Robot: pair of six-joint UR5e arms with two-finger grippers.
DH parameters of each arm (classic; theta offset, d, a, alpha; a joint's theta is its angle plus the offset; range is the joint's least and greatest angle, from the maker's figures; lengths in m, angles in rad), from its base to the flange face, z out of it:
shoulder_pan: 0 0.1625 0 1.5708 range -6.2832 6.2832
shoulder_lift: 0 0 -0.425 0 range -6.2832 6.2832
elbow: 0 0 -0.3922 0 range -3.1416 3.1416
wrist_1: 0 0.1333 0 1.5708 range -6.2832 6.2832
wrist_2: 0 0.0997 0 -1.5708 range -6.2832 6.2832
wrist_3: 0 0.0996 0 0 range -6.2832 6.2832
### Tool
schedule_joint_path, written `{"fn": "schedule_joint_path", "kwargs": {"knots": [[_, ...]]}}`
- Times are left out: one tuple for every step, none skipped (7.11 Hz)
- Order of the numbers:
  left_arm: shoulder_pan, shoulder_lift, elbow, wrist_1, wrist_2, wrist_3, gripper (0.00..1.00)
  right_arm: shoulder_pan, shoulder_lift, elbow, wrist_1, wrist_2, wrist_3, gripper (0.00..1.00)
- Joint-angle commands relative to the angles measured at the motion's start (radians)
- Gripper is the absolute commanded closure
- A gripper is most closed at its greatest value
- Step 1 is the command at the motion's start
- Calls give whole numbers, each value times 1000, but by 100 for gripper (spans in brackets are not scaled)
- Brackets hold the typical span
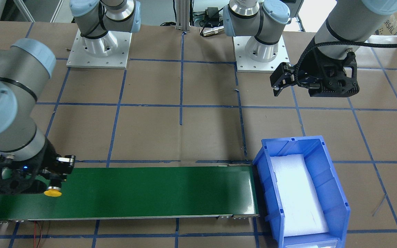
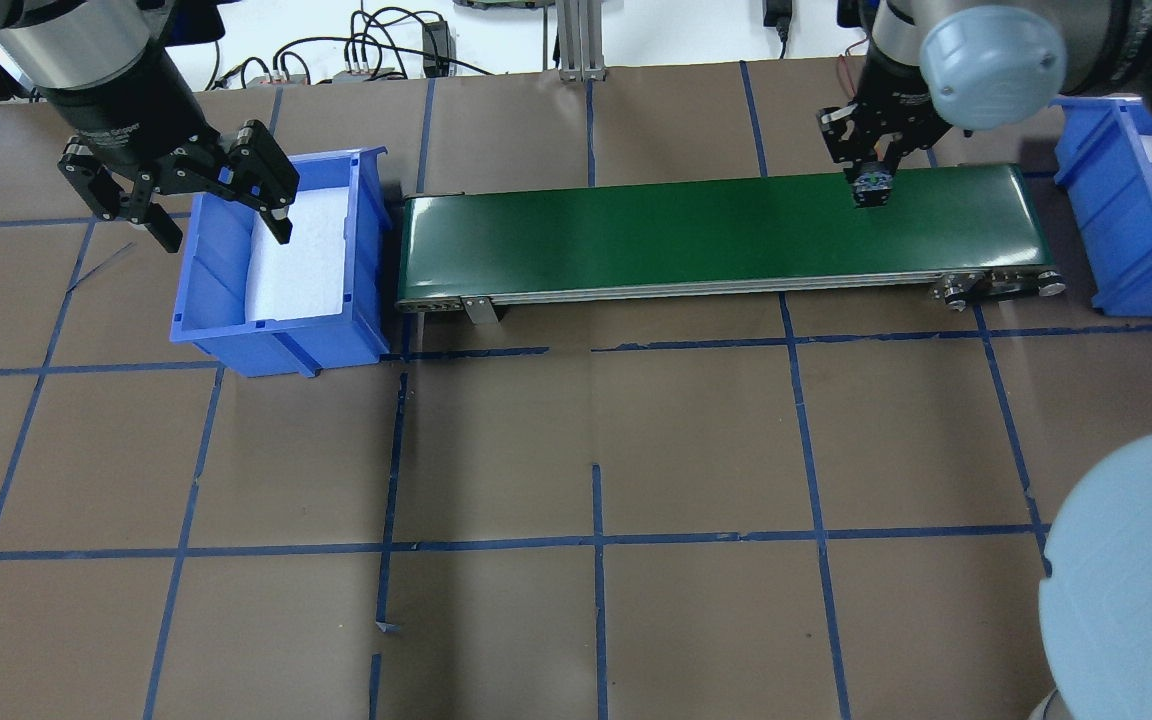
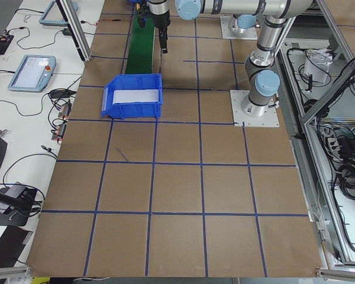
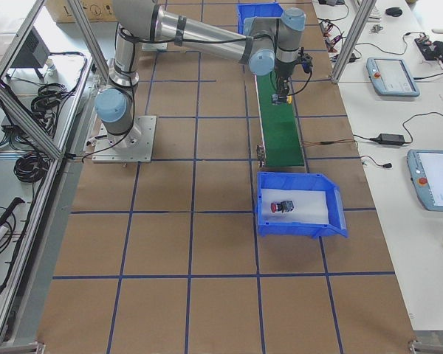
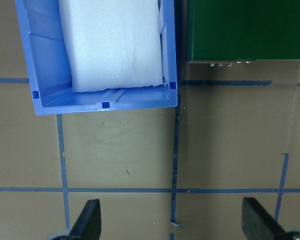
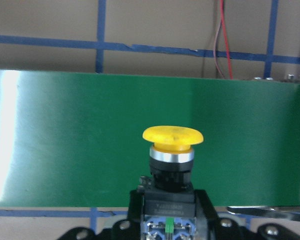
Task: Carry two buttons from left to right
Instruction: 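Carry the yellow button with the right gripper to the blue bin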
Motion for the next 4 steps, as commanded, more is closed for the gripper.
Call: {"fn": "schedule_joint_path", "kwargs": {"knots": [[-1, -5, 3, 12, -2, -2, 0, -139, -46, 6, 36, -26, -201, 92], [-1, -5, 3, 12, -3, -3, 0, -199, -58, 6, 38, -26, -279, 92], [-1, -5, 3, 12, -3, -5, 0, -253, -66, 5, 54, -32, -342, 92], [-1, -5, 3, 12, -3, -5, 0, -309, -66, 0, 54, -66, -405, 92]]}}
